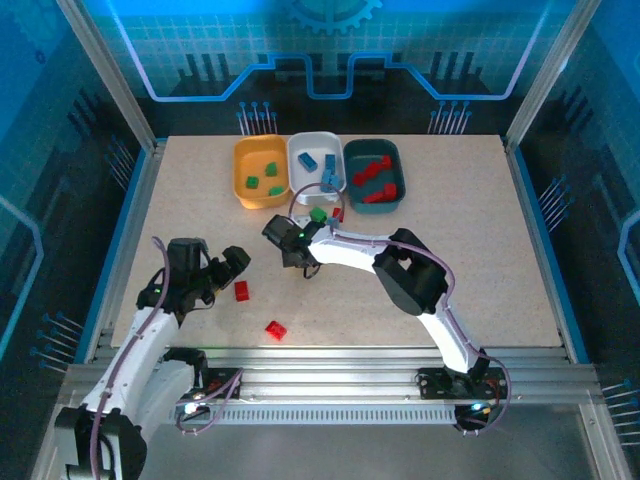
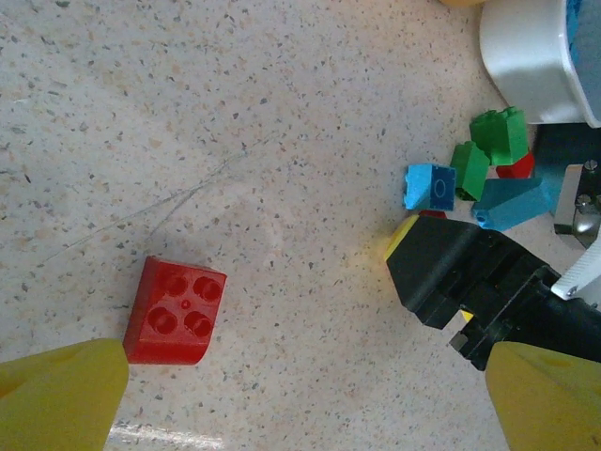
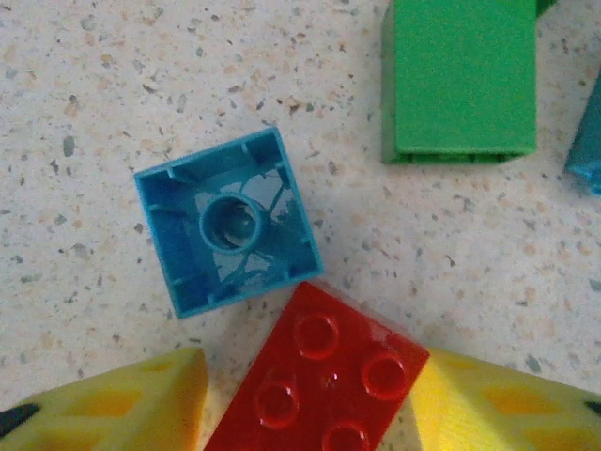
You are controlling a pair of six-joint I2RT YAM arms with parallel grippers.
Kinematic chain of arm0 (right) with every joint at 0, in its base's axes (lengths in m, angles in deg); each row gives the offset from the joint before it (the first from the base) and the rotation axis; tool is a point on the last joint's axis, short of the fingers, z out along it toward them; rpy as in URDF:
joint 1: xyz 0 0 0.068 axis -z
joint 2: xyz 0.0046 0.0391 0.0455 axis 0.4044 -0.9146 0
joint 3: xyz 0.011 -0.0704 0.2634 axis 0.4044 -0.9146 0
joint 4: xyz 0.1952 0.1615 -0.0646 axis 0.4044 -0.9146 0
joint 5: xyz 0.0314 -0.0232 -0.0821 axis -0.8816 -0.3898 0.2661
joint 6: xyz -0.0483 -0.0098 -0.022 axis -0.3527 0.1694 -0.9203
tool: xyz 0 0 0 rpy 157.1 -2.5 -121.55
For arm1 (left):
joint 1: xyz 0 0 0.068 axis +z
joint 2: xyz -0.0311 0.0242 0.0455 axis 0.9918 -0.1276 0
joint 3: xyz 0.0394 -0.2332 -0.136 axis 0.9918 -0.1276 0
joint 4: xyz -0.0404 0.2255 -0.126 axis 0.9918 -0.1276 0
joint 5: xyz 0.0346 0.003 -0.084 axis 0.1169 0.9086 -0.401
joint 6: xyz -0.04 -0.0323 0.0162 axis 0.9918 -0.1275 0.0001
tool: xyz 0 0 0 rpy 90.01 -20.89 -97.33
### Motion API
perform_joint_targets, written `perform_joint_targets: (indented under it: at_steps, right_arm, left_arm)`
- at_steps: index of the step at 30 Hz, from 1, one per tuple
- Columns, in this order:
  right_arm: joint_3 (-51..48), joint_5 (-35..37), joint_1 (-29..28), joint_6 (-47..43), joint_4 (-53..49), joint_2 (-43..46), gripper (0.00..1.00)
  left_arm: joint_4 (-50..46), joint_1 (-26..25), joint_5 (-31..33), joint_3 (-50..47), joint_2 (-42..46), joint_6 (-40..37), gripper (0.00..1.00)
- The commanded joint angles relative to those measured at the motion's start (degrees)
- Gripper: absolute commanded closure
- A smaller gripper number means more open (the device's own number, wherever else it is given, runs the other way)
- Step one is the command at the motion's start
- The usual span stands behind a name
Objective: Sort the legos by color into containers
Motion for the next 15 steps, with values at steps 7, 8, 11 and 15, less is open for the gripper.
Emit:
perform_joint_targets:
  at_steps: [7, 8, 11, 15]
  right_arm:
    - [-3.72, 5.08, 0.74, 0.06, -0.70, 2.78, 0.66]
    - [-5.27, 5.29, 0.66, -0.05, -0.10, 4.38, 0.67]
    - [-11.01, 6.40, 0.20, -1.04, 2.59, 10.00, 0.70]
    - [-17.82, 7.39, 0.98, -4.06, 5.00, 18.80, 0.71]
  left_arm:
    - [2.34, 0.63, -2.33, 1.18, -2.47, -1.05, 0.01]
    - [2.73, 0.63, -2.45, 1.16, -2.86, -1.05, 0.01]
    - [4.07, 0.63, -3.05, 0.99, -4.26, -0.87, 0.01]
    - [6.97, 0.54, -4.82, 0.22, -6.95, -0.05, 0.01]
